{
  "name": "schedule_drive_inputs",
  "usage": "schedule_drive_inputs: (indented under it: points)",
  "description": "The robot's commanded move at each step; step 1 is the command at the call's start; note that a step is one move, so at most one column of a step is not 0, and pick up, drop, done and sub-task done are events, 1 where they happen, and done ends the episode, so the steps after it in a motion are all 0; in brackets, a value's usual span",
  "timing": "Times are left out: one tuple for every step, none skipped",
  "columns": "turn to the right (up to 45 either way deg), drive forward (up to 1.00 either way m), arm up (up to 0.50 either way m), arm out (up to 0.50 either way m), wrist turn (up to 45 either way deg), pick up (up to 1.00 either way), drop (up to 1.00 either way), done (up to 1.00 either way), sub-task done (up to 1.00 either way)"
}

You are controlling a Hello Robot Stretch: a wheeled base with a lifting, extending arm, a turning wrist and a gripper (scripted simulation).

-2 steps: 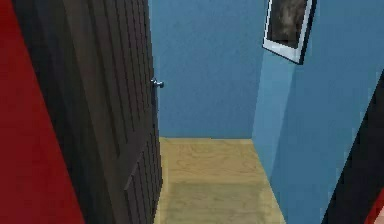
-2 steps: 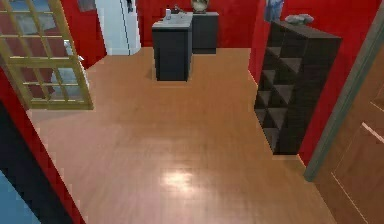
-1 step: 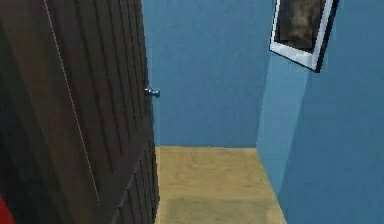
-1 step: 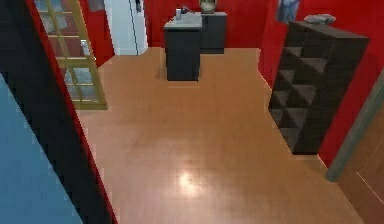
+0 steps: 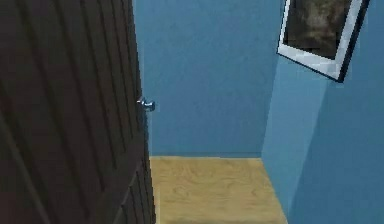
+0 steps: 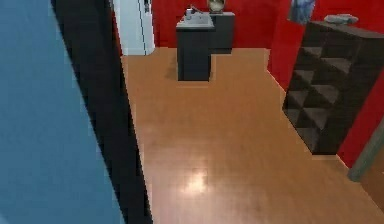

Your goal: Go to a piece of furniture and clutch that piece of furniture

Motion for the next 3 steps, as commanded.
schedule_drive_inputs:
  points:
    - [6.0,0.0,0.0,0.0,0.0,0.0,0.0,0.0,0.0]
    - [0.0,0.85,0.0,0.0,0.0,0.0,0.0,0.0,0.0]
    - [-30.0,0.0,0.0,0.0,0.0,0.0,0.0,0.0,0.0]
